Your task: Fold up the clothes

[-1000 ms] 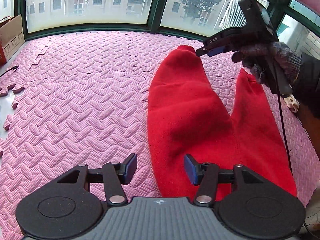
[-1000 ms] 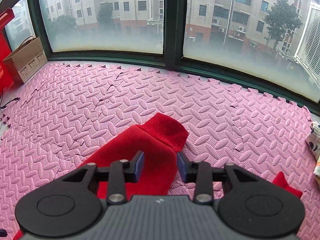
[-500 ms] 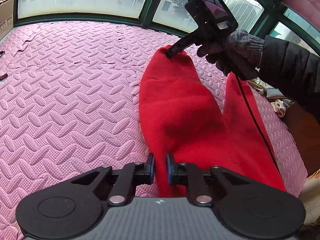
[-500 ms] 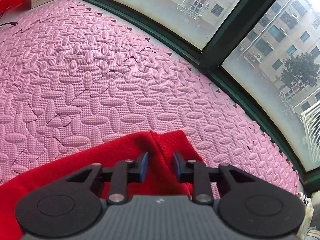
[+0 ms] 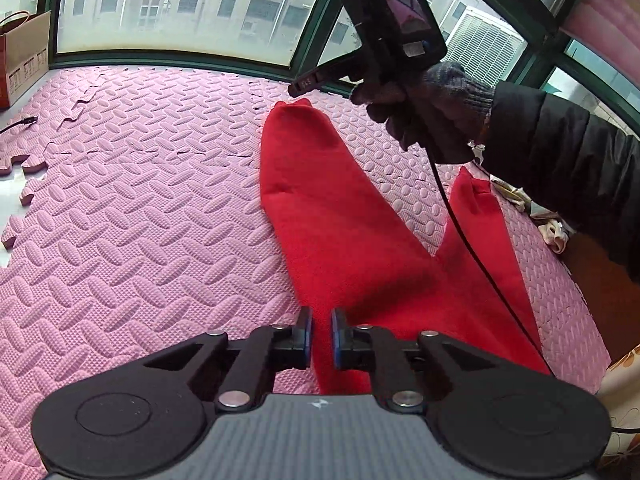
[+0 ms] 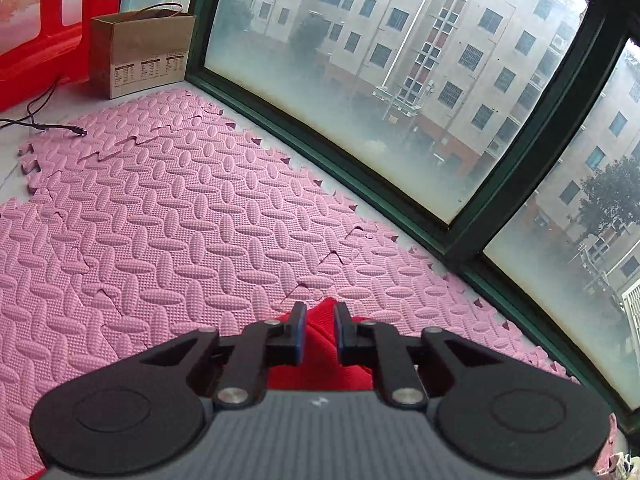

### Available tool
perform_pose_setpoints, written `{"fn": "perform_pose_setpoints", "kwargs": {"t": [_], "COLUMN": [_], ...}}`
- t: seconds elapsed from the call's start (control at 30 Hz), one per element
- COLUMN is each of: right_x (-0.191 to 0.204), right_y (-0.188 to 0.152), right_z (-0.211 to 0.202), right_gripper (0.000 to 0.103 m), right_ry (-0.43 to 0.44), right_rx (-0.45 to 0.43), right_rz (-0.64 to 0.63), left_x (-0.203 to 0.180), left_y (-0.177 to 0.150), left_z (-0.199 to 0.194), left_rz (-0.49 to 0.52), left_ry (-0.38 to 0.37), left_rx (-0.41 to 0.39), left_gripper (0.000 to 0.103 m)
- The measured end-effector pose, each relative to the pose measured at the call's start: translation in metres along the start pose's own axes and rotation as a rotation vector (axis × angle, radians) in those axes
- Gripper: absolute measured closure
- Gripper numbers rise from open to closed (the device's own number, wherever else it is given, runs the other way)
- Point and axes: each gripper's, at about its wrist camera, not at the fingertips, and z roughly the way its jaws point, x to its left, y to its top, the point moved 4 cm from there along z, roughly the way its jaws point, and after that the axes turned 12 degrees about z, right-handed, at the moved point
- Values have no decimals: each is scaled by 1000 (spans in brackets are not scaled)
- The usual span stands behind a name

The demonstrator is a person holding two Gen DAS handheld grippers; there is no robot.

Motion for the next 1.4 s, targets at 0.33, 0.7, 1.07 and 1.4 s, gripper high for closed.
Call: {"fn": "perform_pose_setpoints", "kwargs": {"t": [0.33, 0.7, 1.07, 1.4], "right_x": [8, 46, 74, 120], "right_y": [-59, -177, -248, -291], "right_z": [-71, -167, -274, -286], "right_gripper": [75, 71, 55, 57], "right_ry": [131, 224, 258, 123], "right_rx": [187, 231, 137, 39], "right_rz": [-8, -35, 4, -141], "left_x": [-4, -1, -54, -83], "left_y": [0, -22, -68, -98], "left_z": [6, -11, -49, -32], "left_rz": [-7, -57, 94, 229], "left_ry": [14, 44, -43, 67], "left_rx": [-2, 19, 57, 99], "left_gripper": [81, 68, 51, 52]}}
